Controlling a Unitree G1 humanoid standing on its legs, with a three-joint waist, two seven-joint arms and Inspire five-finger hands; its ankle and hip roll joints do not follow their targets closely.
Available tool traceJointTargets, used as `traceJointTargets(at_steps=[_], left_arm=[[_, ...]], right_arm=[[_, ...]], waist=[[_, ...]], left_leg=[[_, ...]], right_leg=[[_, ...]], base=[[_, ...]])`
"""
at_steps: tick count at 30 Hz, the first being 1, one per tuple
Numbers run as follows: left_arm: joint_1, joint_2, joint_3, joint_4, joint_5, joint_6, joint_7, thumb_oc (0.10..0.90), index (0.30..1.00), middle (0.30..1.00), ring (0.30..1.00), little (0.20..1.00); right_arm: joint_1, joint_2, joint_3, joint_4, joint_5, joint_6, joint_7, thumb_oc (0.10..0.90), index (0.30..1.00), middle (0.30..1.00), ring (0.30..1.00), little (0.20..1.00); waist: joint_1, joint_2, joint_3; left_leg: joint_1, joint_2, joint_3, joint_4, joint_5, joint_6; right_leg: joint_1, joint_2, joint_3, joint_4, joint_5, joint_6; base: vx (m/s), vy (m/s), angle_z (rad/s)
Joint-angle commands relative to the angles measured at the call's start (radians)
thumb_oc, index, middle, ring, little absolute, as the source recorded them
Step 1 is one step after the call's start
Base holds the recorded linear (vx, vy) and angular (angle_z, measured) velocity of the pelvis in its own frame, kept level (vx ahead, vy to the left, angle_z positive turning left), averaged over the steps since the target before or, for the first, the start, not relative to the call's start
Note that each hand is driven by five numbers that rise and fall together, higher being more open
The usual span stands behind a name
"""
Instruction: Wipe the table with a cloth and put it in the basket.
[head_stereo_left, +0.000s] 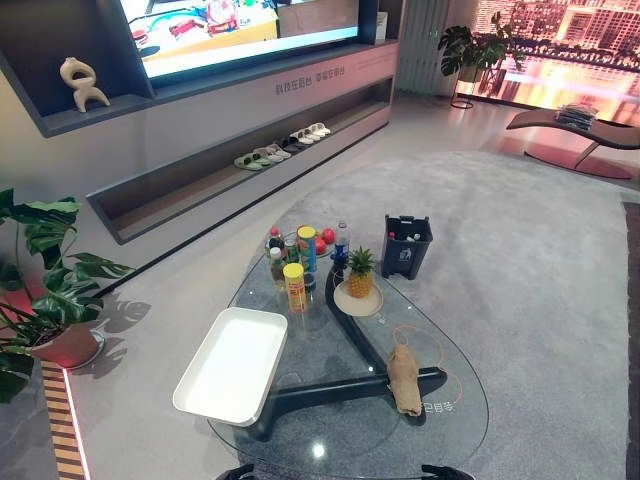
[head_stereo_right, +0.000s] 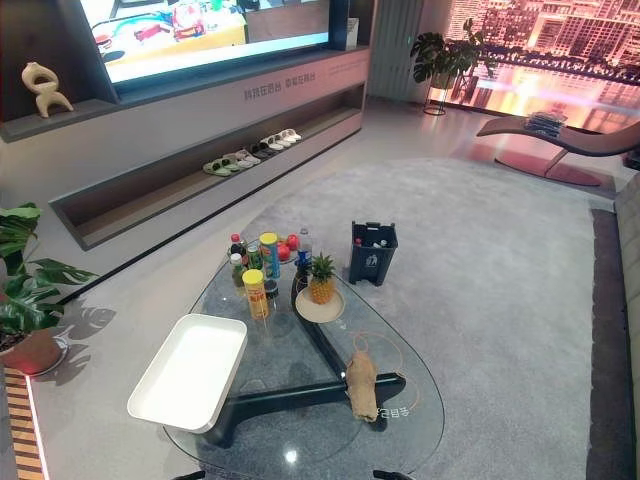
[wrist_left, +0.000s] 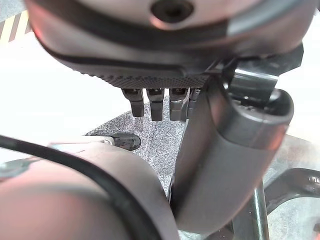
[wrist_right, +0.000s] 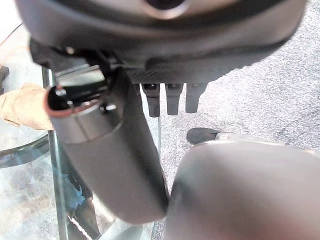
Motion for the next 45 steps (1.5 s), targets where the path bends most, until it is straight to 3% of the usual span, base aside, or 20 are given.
traceJointTargets(at_steps=[1,5,10,14,18,33,45], left_arm=[[-0.063,-0.028,-0.058,-0.013,-0.043,-0.007,-0.009,0.800,0.900,0.900,0.900,0.900],[-0.077,-0.021,-0.075,-0.034,-0.056,-0.012,-0.002,0.800,0.900,0.900,0.900,0.900],[-0.134,-0.003,-0.121,-0.086,-0.036,-0.051,0.036,0.800,0.900,0.900,0.900,0.900],[-0.152,0.017,-0.175,-0.175,-0.005,-0.045,0.066,0.800,0.900,0.900,0.900,0.900],[-0.159,0.022,-0.169,-0.200,-0.050,-0.046,0.082,0.800,0.900,0.900,0.900,0.900],[-0.183,0.010,-0.152,-0.273,-0.120,-0.148,0.100,0.800,0.900,0.900,0.900,0.900],[-0.190,-0.013,-0.184,-0.333,-0.192,-0.166,0.133,0.800,0.900,0.900,0.900,0.900]], right_arm=[[-0.078,0.019,0.036,-0.127,0.087,-0.053,-0.059,0.800,0.900,0.900,0.900,0.900],[-0.095,0.010,0.050,-0.194,0.110,-0.081,-0.087,0.800,0.900,0.900,0.900,0.900],[-0.145,-0.021,0.086,-0.386,0.130,-0.126,-0.189,0.800,0.900,0.900,0.900,0.900],[-0.163,-0.049,0.096,-0.570,0.124,-0.106,-0.273,0.800,0.900,0.900,0.900,0.900],[-0.175,-0.065,0.090,-0.680,0.115,-0.116,-0.348,0.800,0.900,0.900,0.900,0.900],[-0.275,-0.114,-0.009,-1.002,-0.017,-0.175,-0.676,0.800,0.900,0.900,0.900,0.900],[-0.345,-0.110,-0.019,-1.146,-0.130,-0.192,-0.862,0.800,0.900,0.900,0.900,0.900]], waist=[[0.014,-0.046,0.090],[0.005,-0.040,0.127],[-0.019,-0.034,0.231],[-0.032,-0.033,0.282],[-0.040,-0.035,0.315],[-0.053,-0.027,0.462],[-0.062,-0.012,0.463]], left_leg=[[-0.099,-0.088,0.007,0.158,-0.092,0.059],[-0.122,-0.088,0.010,0.149,-0.083,0.067],[-0.226,-0.095,0.018,0.190,-0.066,0.072],[-0.279,-0.098,0.028,0.209,-0.058,0.071],[-0.322,-0.102,0.034,0.235,-0.058,0.068],[-0.514,-0.110,0.043,0.380,-0.076,0.064],[-0.676,-0.117,0.054,0.424,-0.078,0.071]], right_leg=[[-0.102,-0.025,-0.023,0.048,0.059,0.013],[-0.143,-0.017,-0.019,0.076,0.054,0.009],[-0.268,-0.009,-0.019,0.164,0.040,0.001],[-0.325,-0.003,-0.013,0.194,0.040,-0.002],[-0.364,-0.004,-0.013,0.213,0.041,-0.005],[-0.536,-0.011,-0.021,0.305,0.041,-0.021],[-0.702,-0.014,-0.009,0.345,0.049,-0.019]], base=[[-0.13,-0.008,-0.02],[-0.12,-0.003,-0.03],[-0.22,0.012,-0.03],[-0.10,0.015,-0.07],[-0.06,0.005,-0.01],[-0.04,0.027,-0.01],[0.01,0.047,0.00]])
